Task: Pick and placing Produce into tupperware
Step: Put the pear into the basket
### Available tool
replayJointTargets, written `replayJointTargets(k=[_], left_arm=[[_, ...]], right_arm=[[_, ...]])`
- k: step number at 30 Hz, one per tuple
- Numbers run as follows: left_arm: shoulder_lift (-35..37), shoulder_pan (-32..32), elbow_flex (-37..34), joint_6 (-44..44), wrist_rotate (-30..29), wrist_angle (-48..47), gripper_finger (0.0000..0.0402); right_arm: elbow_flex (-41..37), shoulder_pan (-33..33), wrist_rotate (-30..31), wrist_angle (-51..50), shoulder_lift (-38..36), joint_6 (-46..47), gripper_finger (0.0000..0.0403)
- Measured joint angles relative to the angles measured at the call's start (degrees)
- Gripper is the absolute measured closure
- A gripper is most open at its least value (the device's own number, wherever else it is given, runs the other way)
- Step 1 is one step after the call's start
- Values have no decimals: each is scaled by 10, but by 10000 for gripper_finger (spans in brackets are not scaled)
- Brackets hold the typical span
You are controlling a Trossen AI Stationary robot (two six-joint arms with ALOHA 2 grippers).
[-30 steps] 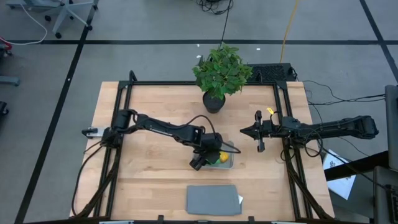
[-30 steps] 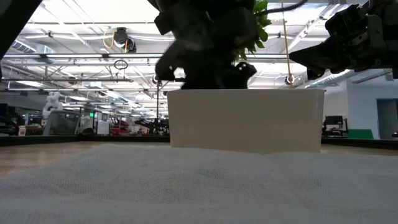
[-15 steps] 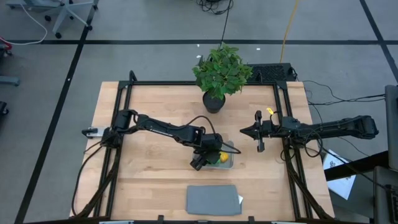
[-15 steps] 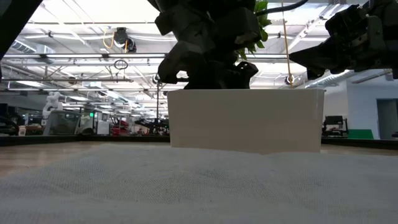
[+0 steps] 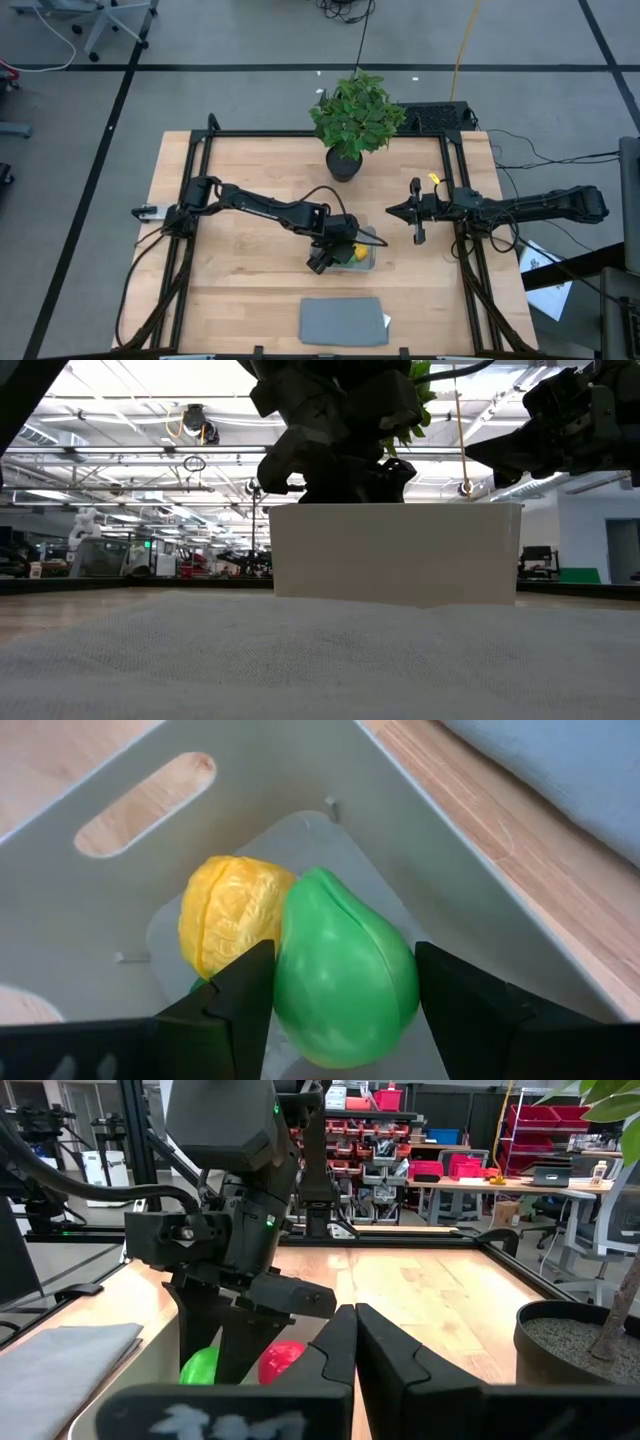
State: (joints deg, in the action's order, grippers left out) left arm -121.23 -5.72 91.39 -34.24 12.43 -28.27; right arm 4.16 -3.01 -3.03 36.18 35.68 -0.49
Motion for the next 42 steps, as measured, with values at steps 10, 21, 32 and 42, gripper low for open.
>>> replayJointTargets(k=[10,21,32,42], left_arm=[[0,8,0,-10,13,-21,188],[0,8,0,-52,27,-21,188],[0,19,0,-65,27,-19,188],[0,19,0,-62,27,-3,188]], right_arm=[[0,0,0,0,0,0,403],[0,0,0,0,0,-1,403],[0,0,0,0,0,-2,403],[0,0,0,1,0,-2,403]])
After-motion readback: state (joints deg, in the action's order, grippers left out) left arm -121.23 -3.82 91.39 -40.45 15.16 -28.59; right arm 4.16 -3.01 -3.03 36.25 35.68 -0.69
